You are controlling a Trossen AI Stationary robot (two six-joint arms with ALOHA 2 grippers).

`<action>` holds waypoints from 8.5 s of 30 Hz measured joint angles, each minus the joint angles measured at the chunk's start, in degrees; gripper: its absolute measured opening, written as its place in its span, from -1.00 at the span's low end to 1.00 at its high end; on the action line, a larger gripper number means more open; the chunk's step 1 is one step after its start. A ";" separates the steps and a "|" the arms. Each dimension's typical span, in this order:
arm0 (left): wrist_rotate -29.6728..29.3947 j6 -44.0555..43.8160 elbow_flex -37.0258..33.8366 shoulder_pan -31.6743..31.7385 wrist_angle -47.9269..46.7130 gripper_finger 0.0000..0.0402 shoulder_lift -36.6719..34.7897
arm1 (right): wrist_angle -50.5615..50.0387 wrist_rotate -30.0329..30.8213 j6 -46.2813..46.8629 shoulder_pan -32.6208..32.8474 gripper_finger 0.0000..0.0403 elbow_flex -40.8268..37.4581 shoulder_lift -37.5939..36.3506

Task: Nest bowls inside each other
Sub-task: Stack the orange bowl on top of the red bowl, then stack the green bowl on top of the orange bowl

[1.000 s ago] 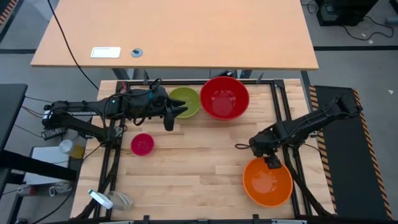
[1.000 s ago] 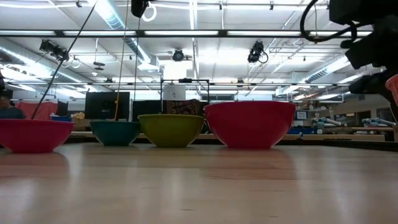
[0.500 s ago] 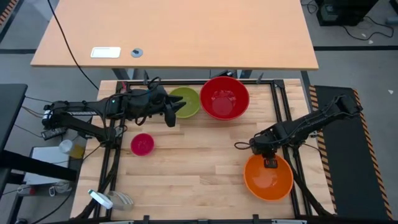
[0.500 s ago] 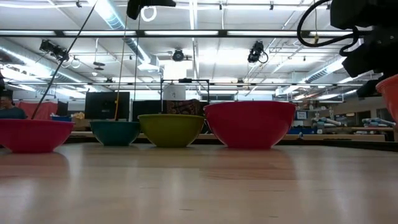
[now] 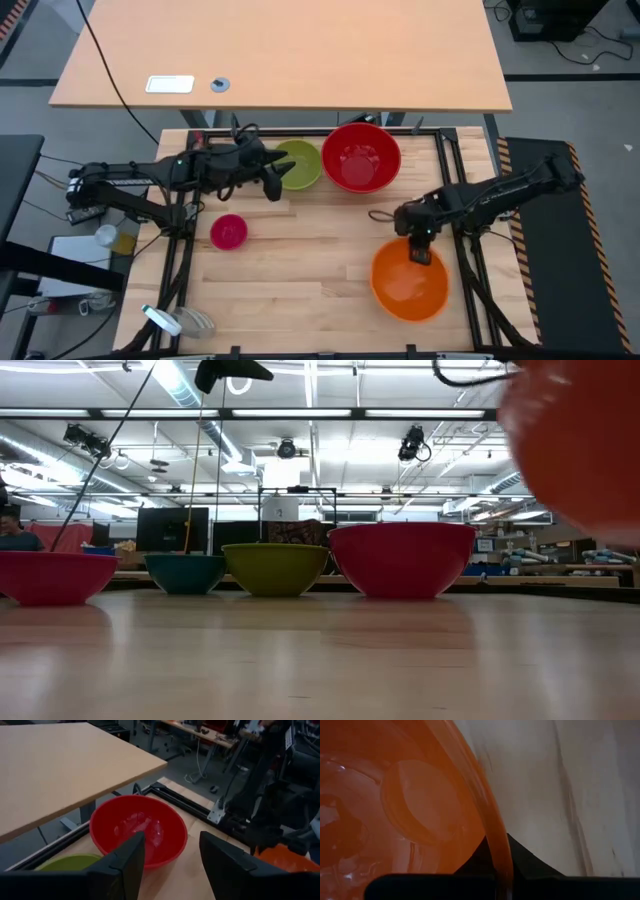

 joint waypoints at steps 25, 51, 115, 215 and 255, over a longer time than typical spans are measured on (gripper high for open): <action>-1.18 -1.52 0.00 -2.11 1.06 -0.04 -1.77 | 23.53 11.04 10.30 -38.16 -0.90 4.92 0.77; -0.98 -3.58 0.00 -2.16 -2.00 -0.04 -1.41 | 21.27 4.27 6.85 -57.55 -0.85 4.94 18.15; 21.98 4.63 0.07 21.29 -23.58 -0.05 30.29 | 4.23 19.39 -9.02 -25.30 0.11 32.62 13.27; 14.93 -31.03 -13.72 17.71 -15.58 -0.94 13.67 | 2.16 21.82 -8.98 -26.20 0.11 32.51 13.66; 16.69 -8.67 46.50 20.43 -19.81 -0.92 56.66 | -2.68 38.86 3.33 -14.74 0.11 29.86 3.28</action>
